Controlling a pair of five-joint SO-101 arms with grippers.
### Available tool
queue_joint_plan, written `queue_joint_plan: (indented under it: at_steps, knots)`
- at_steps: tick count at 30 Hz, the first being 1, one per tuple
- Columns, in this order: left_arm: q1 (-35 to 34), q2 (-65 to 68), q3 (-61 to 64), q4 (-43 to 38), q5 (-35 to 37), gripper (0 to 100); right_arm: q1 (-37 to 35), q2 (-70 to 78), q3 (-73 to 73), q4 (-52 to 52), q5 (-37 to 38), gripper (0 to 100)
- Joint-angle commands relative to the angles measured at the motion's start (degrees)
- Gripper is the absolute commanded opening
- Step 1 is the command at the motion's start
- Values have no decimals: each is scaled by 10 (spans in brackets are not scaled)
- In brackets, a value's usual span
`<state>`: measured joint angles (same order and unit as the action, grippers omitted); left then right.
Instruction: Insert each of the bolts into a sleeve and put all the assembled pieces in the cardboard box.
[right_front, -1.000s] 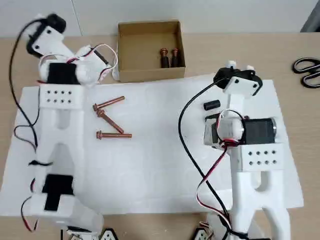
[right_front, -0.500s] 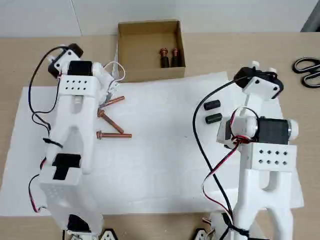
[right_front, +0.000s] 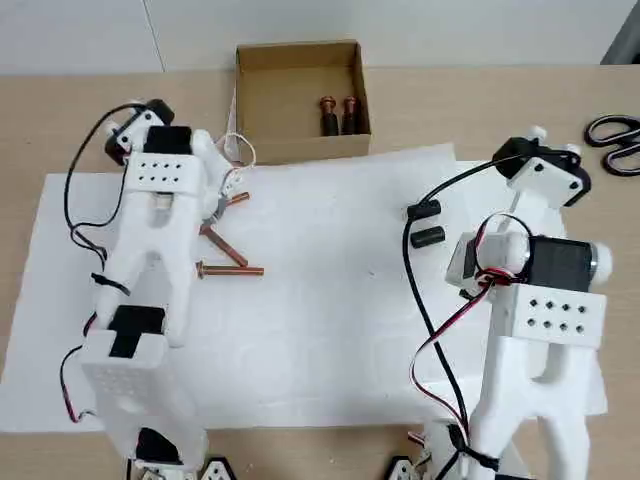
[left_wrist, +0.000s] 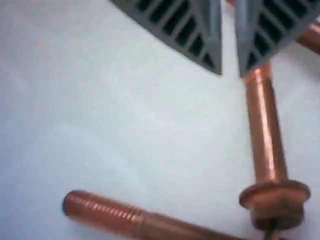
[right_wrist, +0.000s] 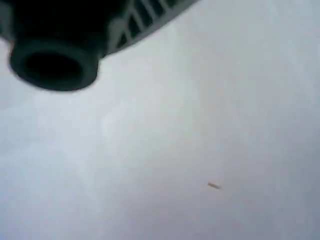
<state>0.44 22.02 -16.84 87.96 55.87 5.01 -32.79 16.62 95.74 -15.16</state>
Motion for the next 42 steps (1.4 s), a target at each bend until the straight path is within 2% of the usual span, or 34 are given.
queue_joint_plan:
  at_steps: [1, 6, 13, 28, 35, 42]
  knots:
    - [0, -4, 1, 0, 4, 11, 4, -20, -3, 4, -7, 4]
    - [0, -4, 1, -1, 4, 24, 4, -20, -4, 19, -7, 4]
    - [0, -4, 1, 0, -8, 141, 4, -20, -4, 19, -7, 4]
    - [-6, -4, 45, -5, -8, 141, 5, -20, -4, 20, -8, 4]
    - [-51, -4, 51, -31, -9, 141, 5, -20, -4, 20, -8, 4]
    - [-49, -3, 51, -34, -10, 141, 5, -20, -3, 20, -9, 4]
